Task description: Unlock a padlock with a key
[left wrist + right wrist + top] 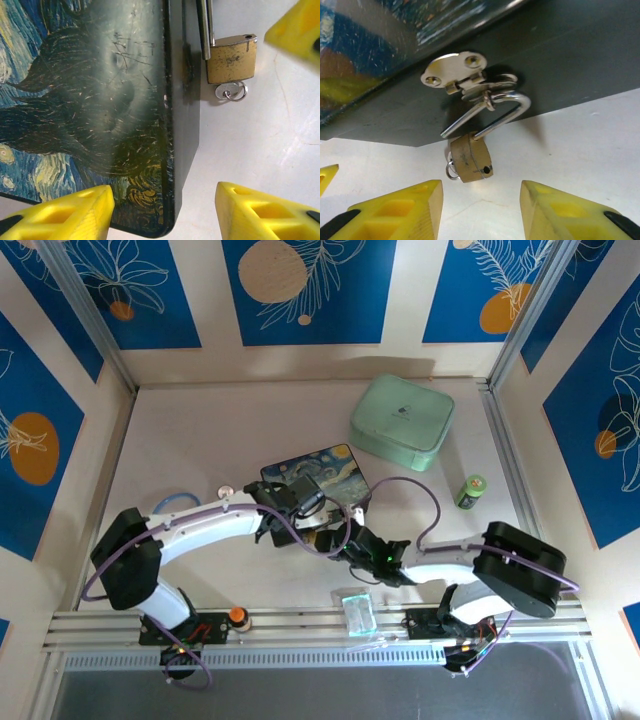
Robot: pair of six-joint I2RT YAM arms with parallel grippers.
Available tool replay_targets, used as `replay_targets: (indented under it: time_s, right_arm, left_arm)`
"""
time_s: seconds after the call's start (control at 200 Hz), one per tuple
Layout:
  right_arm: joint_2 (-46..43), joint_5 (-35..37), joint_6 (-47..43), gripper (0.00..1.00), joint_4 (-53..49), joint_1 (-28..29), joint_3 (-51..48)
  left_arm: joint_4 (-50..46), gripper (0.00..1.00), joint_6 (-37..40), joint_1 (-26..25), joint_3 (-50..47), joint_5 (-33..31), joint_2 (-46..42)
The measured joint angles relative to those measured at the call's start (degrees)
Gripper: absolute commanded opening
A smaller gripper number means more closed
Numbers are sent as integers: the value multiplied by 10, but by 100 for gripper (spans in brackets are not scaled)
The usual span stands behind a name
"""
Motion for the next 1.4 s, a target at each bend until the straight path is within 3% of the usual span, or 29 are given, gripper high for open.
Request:
replay_targets:
  time_s: [0.28, 0.445, 0.58, 0.79, 1.016, 1.401]
  right_arm:
    - [81, 13, 2, 50, 28, 9, 32]
    - [122, 57, 8, 49, -17, 33, 88]
    - [143, 91, 39, 43, -79, 44, 130]
    - [152, 117, 71, 26, -114, 50, 144]
    - [142, 116, 89, 15, -42, 48, 104]
    - [132, 19, 122, 7, 197, 2, -20]
  left_arm:
    - [-1, 53, -1, 0, 2, -2, 2]
    - [-3, 53, -1, 0, 3, -2, 4]
    - [-9, 53, -4, 1, 6, -2, 6]
    - [-8, 53, -7, 2, 7, -2, 6]
    - [-9, 53, -13, 2, 10, -2, 12]
    - [-22, 54, -16, 0, 24, -13, 29]
